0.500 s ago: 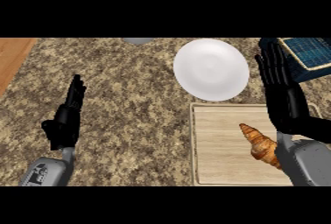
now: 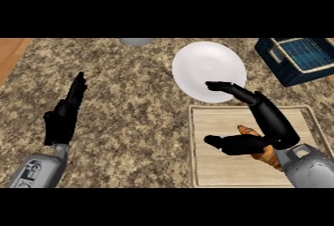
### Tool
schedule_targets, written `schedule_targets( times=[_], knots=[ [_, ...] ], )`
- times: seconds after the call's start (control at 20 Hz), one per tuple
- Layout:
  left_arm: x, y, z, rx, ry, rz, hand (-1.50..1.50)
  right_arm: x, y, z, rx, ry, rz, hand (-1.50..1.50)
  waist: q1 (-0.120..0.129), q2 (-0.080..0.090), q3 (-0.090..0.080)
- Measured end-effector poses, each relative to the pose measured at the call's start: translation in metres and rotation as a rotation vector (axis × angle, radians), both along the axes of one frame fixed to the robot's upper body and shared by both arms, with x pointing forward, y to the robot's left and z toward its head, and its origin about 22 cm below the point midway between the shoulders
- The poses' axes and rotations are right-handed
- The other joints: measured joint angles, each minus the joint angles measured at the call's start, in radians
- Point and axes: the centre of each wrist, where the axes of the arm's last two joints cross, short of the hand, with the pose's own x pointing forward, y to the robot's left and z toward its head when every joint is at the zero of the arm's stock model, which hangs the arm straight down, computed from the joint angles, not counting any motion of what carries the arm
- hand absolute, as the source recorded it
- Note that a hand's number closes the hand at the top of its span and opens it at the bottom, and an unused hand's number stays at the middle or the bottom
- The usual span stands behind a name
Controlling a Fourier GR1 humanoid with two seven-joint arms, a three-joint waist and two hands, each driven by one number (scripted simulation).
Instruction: Pick the croissant from the tray and place it in the plate
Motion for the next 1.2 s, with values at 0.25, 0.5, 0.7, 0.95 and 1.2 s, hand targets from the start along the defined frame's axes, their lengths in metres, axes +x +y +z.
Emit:
schedule_targets(
  times=[0.25,0.5,0.7,0.95,1.2],
  knots=[
    [0.007,0.003,0.010,-0.007,0.037,-0.034,0.00,-0.044,-0.005,-0.063,-0.085,0.089,-0.016,-1.50,-0.005,0.014,0.009],
    [0.007,-0.001,0.005,-0.016,0.048,-0.041,0.00,-0.075,-0.032,-0.079,-0.204,-0.010,-0.044,-1.50,-0.007,0.017,0.012],
    [0.011,0.003,0.014,-0.015,0.052,-0.046,0.00,-0.084,-0.046,-0.049,-0.243,-0.129,-0.083,-1.50,-0.008,0.017,0.012],
    [0.011,0.006,0.013,-0.010,0.056,-0.039,0.00,-0.093,-0.066,0.002,-0.409,-0.147,-0.129,-1.50,-0.012,0.016,0.011],
    [0.012,0.007,0.014,-0.007,0.059,-0.045,0.00,-0.101,-0.076,0.036,-0.650,-0.033,-0.152,-1.50,-0.011,0.016,0.010]
  ],
)
